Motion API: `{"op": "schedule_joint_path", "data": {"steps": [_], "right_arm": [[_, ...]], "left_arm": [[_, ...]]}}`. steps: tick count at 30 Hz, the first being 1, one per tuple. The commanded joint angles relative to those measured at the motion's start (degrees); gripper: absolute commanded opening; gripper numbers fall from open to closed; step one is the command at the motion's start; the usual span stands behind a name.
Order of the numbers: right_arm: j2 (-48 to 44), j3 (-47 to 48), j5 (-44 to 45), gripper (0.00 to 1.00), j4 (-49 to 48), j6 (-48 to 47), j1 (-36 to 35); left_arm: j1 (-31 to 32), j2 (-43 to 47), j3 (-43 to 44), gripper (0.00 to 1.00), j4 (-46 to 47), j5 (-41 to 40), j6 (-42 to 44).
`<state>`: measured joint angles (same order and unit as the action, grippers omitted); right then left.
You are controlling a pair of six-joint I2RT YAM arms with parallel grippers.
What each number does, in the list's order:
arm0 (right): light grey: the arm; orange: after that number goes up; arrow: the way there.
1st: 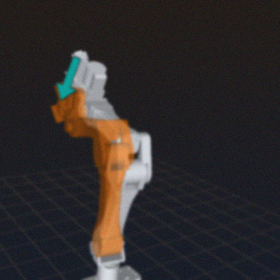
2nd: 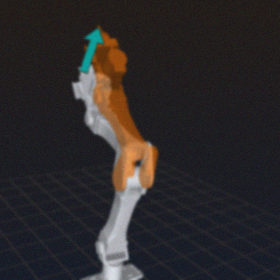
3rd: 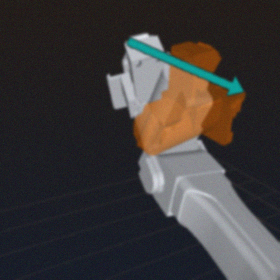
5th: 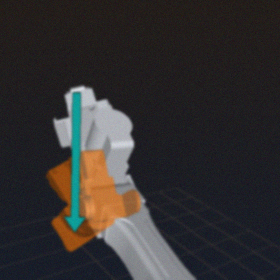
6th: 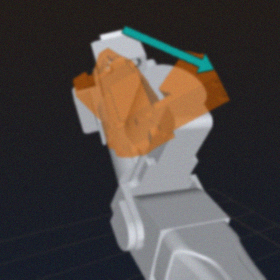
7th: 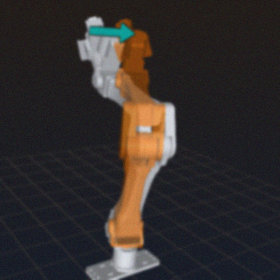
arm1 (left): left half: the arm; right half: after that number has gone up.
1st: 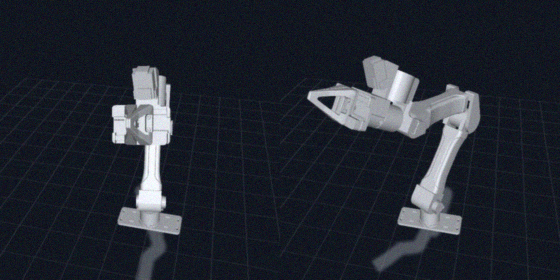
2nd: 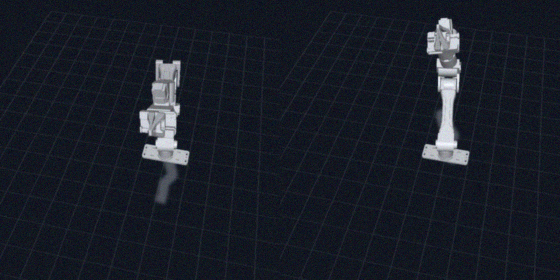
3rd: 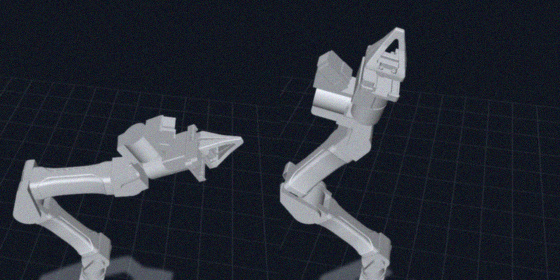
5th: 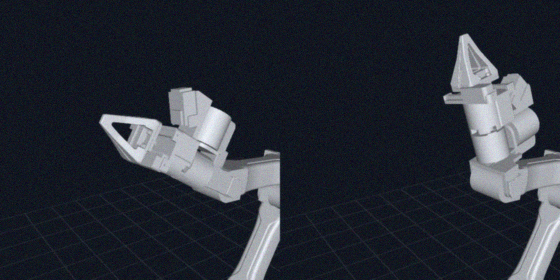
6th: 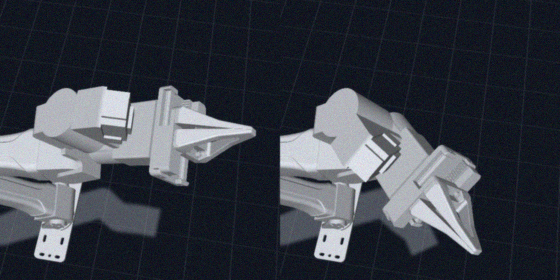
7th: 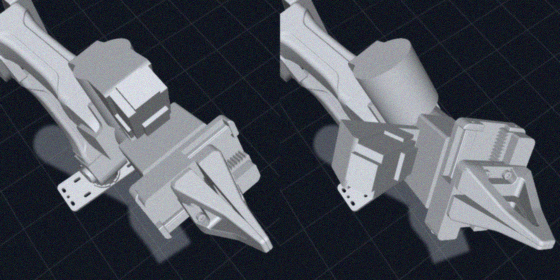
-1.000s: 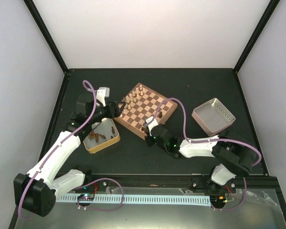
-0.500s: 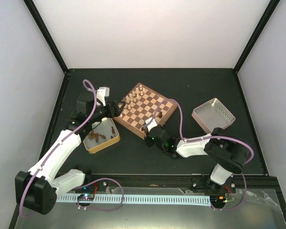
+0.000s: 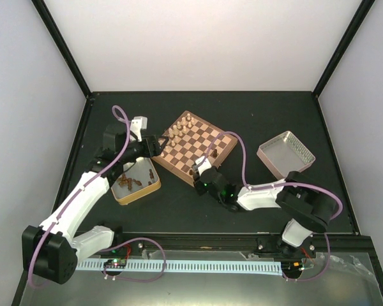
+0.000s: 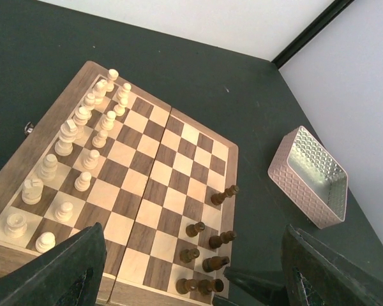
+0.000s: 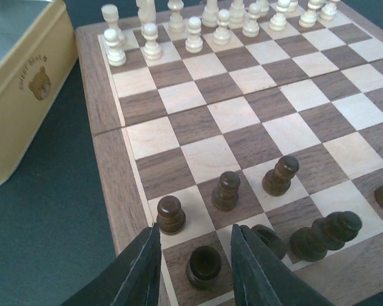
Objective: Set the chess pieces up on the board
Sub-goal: Place the chess piece on the chessboard, then pick up the chess piece from the storage box.
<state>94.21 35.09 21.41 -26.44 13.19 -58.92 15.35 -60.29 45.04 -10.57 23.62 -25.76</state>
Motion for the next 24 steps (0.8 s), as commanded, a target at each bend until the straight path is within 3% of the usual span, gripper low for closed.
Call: {"op": "schedule_joint_path", "data": {"steps": [1, 9, 18, 24], "right_arm": [[-4.9, -0.3, -0.4, 0.31, 0.8, 2.6, -0.4], [-15.3, 1.5, -1.4, 0.32, 12.0, 10.5, 1.4], [-20.6, 7.5, -3.3, 0.36, 28.1, 19.4, 6.2], [-20.5, 8.6, -5.7, 0.37, 31.2, 21.9, 8.0]], "left_arm": [[-0.7, -0.4, 0.6, 0.77, 0.9, 1.7, -0.5], [-1.4, 0.7, 0.7, 0.77, -1.4, 0.0, -0.9], [-2.9, 1.9, -0.2, 0.77, -18.9, -22.7, -5.3], [-5.9, 0.1, -3.4, 0.74, -28.0, -28.0, -7.3]]}}
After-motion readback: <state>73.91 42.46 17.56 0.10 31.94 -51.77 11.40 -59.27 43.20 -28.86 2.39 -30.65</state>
